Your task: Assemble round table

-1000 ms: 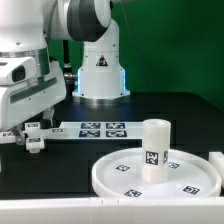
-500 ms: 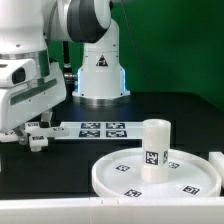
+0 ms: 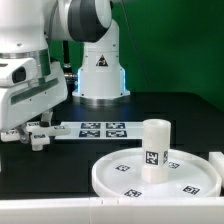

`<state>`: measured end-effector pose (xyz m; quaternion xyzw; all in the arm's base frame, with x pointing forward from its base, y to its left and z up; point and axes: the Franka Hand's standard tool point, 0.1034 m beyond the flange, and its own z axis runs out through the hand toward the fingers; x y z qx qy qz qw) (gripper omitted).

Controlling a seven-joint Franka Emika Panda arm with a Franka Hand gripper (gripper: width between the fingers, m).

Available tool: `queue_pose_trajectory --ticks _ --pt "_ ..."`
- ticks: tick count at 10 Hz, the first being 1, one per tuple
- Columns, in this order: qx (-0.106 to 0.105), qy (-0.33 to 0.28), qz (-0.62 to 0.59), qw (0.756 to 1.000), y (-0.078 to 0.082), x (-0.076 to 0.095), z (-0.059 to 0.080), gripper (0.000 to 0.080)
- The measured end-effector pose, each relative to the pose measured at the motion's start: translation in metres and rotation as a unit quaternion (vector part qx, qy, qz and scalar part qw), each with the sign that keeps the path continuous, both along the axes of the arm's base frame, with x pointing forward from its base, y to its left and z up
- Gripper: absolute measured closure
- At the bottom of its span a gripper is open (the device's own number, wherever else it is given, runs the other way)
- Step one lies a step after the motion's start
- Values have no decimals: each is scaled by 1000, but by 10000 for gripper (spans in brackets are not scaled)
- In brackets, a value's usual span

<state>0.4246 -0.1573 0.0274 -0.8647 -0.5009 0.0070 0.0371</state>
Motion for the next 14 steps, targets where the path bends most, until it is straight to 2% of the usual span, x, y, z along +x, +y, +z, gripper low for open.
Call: queue_pose_trajectory --ticks 2,4,8,10,12,14 --pt "0 -1 -35 999 14 6 13 351" --pt "0 -8 -81 997 41 19 32 351" --pt "13 18 -154 988 93 52 59 351" --pt "19 23 -183 983 110 79 79 351" --pt "19 26 -208 978 128 103 90 351" --pt "19 31 -216 976 130 115 95 351"
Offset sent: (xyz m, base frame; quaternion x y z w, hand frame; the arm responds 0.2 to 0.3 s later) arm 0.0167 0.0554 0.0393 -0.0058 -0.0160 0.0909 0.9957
